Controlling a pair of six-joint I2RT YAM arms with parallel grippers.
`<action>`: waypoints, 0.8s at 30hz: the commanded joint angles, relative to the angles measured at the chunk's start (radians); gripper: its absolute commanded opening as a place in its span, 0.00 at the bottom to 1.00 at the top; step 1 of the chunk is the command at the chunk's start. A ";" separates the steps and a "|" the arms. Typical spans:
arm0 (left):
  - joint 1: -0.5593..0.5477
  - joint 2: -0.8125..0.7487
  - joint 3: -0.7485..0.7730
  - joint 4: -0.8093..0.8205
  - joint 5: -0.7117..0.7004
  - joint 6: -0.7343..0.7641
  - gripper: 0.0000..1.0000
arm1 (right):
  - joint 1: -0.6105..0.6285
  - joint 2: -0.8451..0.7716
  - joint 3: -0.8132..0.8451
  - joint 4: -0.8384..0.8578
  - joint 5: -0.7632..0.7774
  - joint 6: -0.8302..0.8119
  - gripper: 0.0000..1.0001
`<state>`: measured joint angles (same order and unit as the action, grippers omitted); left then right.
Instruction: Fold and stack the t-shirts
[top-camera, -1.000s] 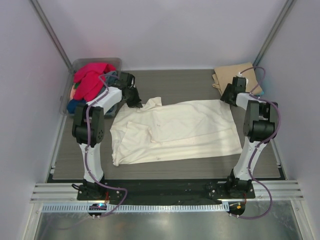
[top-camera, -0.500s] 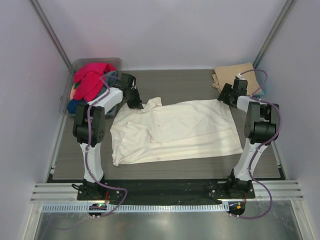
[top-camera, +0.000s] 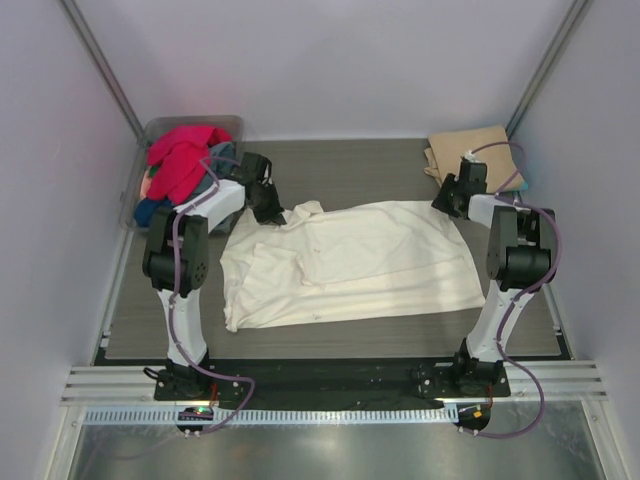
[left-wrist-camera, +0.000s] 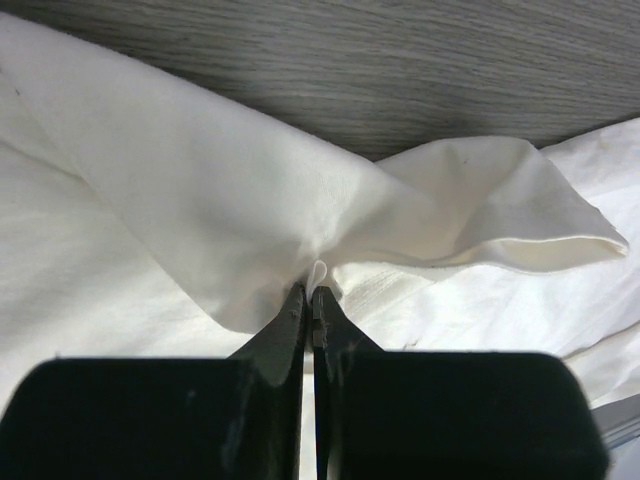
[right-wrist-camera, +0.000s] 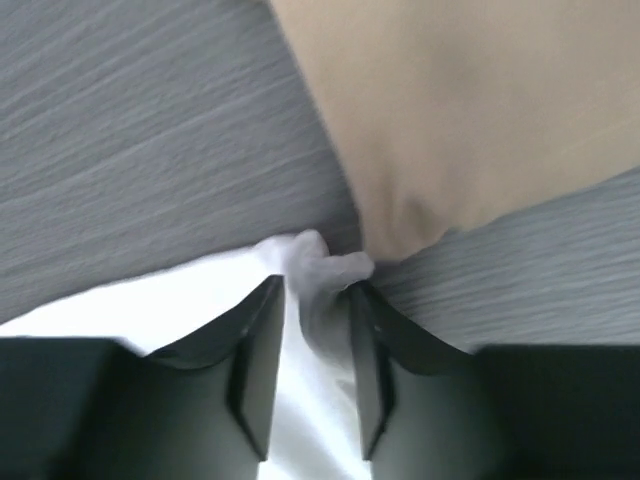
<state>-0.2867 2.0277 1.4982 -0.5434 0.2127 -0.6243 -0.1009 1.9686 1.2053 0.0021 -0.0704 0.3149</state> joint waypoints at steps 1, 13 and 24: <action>-0.002 -0.055 0.000 0.010 0.008 -0.002 0.00 | 0.026 -0.011 -0.018 -0.053 -0.037 0.015 0.36; -0.002 -0.055 0.039 -0.016 -0.016 0.012 0.00 | 0.040 -0.050 0.037 -0.097 -0.006 0.018 0.04; 0.012 0.017 0.453 -0.320 -0.134 0.138 0.00 | 0.030 -0.086 0.229 -0.241 0.110 0.018 0.01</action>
<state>-0.2848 2.0335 1.8683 -0.7486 0.1177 -0.5442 -0.0677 1.9579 1.3689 -0.2173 0.0021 0.3317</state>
